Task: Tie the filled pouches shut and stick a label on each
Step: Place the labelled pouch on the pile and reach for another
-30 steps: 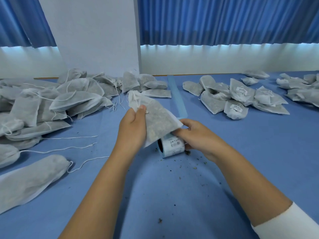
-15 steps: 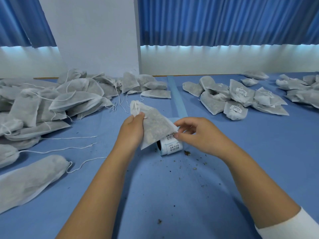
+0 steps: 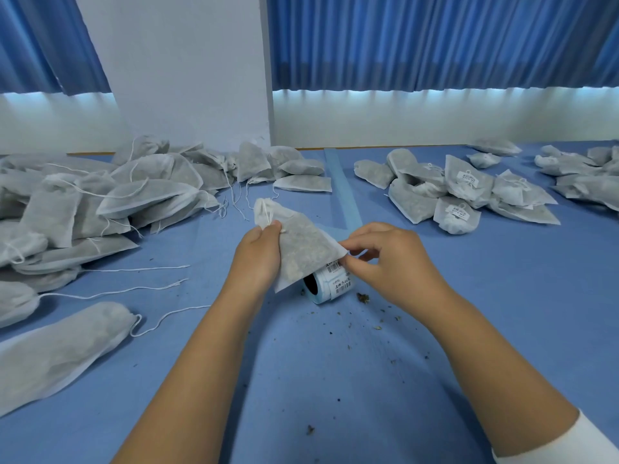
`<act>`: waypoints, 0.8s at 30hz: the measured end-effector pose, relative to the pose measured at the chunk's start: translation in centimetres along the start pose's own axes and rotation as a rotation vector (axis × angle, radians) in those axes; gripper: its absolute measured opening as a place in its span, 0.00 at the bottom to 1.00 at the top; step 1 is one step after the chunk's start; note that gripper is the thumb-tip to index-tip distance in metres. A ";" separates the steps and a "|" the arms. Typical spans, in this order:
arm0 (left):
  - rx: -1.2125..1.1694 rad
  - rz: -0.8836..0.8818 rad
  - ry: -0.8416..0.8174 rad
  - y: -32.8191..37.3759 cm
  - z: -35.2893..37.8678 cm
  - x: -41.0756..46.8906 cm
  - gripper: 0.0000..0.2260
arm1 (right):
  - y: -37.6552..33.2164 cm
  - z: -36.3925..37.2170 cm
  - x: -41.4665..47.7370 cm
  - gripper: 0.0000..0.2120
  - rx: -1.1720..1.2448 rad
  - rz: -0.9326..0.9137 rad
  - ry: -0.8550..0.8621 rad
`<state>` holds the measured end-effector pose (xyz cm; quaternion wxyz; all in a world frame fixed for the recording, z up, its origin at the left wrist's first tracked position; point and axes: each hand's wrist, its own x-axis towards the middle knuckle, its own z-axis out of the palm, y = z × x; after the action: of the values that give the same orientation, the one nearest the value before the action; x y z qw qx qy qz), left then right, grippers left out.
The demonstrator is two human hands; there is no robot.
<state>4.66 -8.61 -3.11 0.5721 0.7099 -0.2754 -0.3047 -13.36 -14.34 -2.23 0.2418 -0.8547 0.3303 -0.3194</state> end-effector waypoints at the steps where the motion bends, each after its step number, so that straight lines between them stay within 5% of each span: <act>1: 0.003 -0.005 -0.001 0.0 0.0 0.0 0.21 | 0.0 0.0 0.0 0.10 -0.011 -0.007 0.001; 12: -0.006 0.027 0.009 -0.1 0.1 0.1 0.10 | 0.1 0.1 0.1 0.06 -0.074 -0.025 0.028; 24: -0.039 0.057 0.014 0.1 0.1 -0.1 0.12 | 0.2 -0.1 0.1 0.09 -0.134 -0.025 -0.008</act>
<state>4.49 -8.59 -3.07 0.5962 0.6926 -0.2855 -0.2887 -13.43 -14.51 -2.23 0.1815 -0.8742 0.3392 -0.2964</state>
